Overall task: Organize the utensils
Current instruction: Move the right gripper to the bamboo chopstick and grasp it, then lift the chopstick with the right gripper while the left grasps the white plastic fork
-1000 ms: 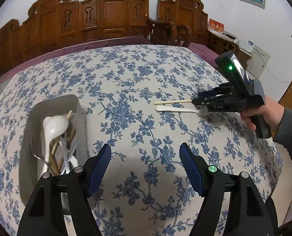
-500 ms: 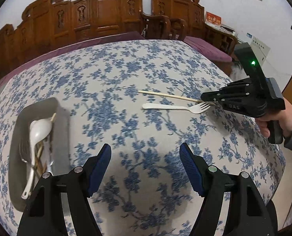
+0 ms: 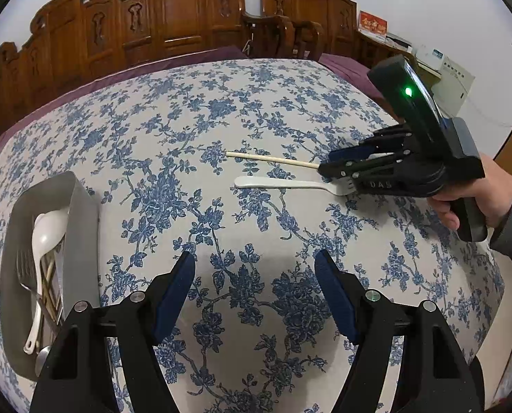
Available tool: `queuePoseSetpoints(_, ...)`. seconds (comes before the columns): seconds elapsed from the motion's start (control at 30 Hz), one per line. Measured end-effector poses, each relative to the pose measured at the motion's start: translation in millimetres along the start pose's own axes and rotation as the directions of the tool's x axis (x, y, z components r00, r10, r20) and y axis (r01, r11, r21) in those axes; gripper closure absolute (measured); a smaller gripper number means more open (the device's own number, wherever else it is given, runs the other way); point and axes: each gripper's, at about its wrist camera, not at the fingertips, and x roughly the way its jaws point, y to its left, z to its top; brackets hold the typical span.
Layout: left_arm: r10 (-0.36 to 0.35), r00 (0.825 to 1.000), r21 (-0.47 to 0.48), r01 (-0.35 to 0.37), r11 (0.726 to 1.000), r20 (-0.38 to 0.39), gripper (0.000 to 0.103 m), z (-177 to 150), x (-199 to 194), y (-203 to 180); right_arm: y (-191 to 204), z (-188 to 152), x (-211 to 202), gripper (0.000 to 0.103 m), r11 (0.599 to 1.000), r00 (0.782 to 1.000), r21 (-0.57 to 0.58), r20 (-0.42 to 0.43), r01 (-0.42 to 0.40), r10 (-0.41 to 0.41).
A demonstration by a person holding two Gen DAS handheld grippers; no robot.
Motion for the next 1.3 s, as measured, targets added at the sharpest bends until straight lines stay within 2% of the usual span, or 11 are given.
queuePoseSetpoints(0.03,0.000,1.000,-0.001,0.000,1.000,-0.002,0.034,0,1,0,2,2,1,0.092,1.000,1.000,-0.017,-0.002,-0.004,0.004)
queuePoseSetpoints(0.13,0.002,1.000,0.001,-0.002,1.000,-0.007,0.034,0,4,1,8,3,2,0.098,0.998,1.000,-0.057,-0.009,0.016,-0.017)
queuePoseSetpoints(0.23,-0.002,1.000,-0.004,0.002,1.000,-0.018,0.034,3,10,-1,4,2,-1,0.098,0.996,0.997,-0.045,-0.005,0.082,-0.082)
queuePoseSetpoints(0.33,-0.019,0.999,-0.016,0.019,1.000,-0.027,0.034,9,18,-7,-12,-4,-13,0.098,0.994,0.994,0.019,0.031,0.109,-0.110)
queuePoseSetpoints(0.47,-0.031,0.999,-0.029,0.030,0.999,-0.039,0.034,20,31,-19,-32,-22,-28,0.098,0.989,0.991,0.084,0.045,0.120,-0.125)
queuePoseSetpoints(0.63,-0.033,0.997,-0.106,0.026,0.994,-0.064,0.034,41,56,-29,-46,-52,-47,0.098,0.983,0.989,0.129,0.053,0.132,-0.140)
queuePoseSetpoints(0.83,0.015,0.995,-0.179,-0.033,0.983,-0.102,0.034,67,84,-43,-47,-82,-67,0.097,0.980,0.988,0.157,0.078,0.120,-0.134)
queuePoseSetpoints(1.0,0.069,0.990,-0.177,-0.090,0.980,-0.119,0.034,78,97,-54,-34,-97,-79,0.097,0.985,0.988,0.142,0.104,0.098,-0.113)
queuePoseSetpoints(1.2,0.154,0.975,-0.178,-0.181,0.967,-0.157,0.034,84,114,-54,-20,-105,-82,0.097,0.989,0.988,0.129,0.127,0.075,-0.092)
queuePoseSetpoints(1.3,0.167,0.967,-0.201,-0.205,0.958,-0.191,0.034,83,121,-49,-20,-107,-84,0.097,0.988,0.986,0.134,0.137,0.075,-0.093)
